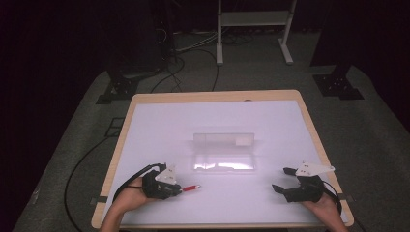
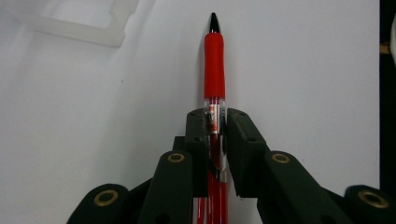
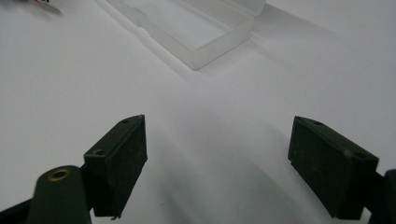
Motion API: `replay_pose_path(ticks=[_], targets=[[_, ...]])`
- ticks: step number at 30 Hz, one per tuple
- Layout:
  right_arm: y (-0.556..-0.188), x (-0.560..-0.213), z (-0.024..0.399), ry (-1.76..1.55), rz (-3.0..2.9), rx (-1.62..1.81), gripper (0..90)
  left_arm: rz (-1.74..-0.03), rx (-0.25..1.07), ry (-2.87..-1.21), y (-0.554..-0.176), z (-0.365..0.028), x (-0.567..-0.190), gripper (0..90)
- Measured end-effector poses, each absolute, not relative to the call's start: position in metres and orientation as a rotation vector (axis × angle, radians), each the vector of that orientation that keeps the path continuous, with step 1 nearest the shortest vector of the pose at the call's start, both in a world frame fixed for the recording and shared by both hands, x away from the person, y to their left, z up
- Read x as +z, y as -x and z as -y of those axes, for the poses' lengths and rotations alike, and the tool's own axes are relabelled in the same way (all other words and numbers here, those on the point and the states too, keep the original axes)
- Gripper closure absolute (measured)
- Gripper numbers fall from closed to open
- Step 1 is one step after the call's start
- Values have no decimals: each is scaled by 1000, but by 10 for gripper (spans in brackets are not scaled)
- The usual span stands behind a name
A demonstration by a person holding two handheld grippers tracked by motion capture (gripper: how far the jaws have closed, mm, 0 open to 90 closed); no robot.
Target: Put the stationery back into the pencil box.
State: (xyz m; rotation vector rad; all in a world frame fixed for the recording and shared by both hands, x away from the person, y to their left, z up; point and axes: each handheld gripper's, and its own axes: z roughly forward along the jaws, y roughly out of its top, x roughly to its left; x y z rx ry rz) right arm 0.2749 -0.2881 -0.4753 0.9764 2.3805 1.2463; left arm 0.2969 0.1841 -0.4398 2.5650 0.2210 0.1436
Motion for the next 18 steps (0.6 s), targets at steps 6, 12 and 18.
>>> replay_pose_path(ticks=[6,12,18], targets=[[-275,-475,289,-978,-2379,1252,189,-200,160,-2550,-301,-179,-425,788],[-274,-475,291,-981,-2378,1257,189,-196,167,-2546,-307,-174,-416,788],[-275,-476,292,-981,-2378,1264,189,-192,159,-2549,-313,-167,-411,788]])
